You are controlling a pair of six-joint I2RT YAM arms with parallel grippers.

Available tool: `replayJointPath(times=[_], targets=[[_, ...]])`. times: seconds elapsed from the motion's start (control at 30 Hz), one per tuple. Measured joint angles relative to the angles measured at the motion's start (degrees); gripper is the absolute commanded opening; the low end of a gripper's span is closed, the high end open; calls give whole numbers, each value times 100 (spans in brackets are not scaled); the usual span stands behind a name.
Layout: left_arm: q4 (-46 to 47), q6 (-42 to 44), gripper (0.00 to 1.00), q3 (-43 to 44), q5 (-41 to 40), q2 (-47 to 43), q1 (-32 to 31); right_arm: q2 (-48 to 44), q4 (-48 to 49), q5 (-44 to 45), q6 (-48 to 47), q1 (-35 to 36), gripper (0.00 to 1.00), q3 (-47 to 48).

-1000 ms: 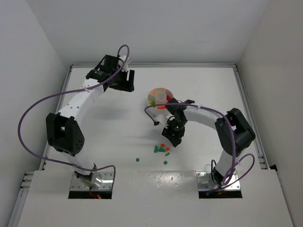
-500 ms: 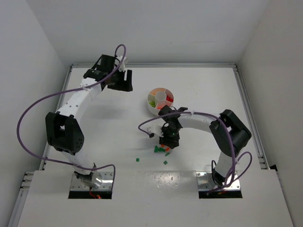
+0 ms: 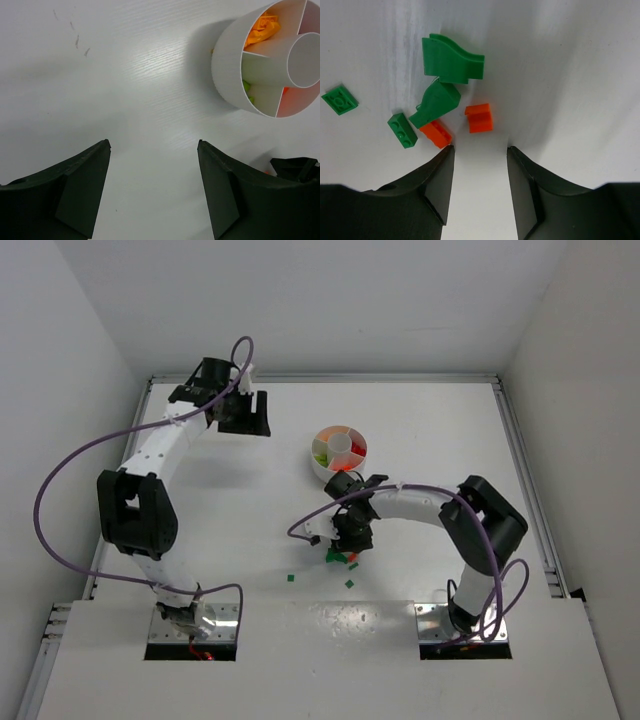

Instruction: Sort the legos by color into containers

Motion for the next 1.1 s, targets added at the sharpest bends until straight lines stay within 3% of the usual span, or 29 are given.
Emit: replayJointPath(times=[0.33, 0.93, 1.1], targets=[[-59, 0, 76, 0, 232, 87, 46, -586, -22, -26, -367, 7, 46, -695], [-120, 66, 76, 2, 428, 310, 50, 269, -855, -389, -398, 328, 46, 374], [-160, 103, 76, 2, 431, 310, 50, 313, -955, -538, -400, 461, 35, 407]])
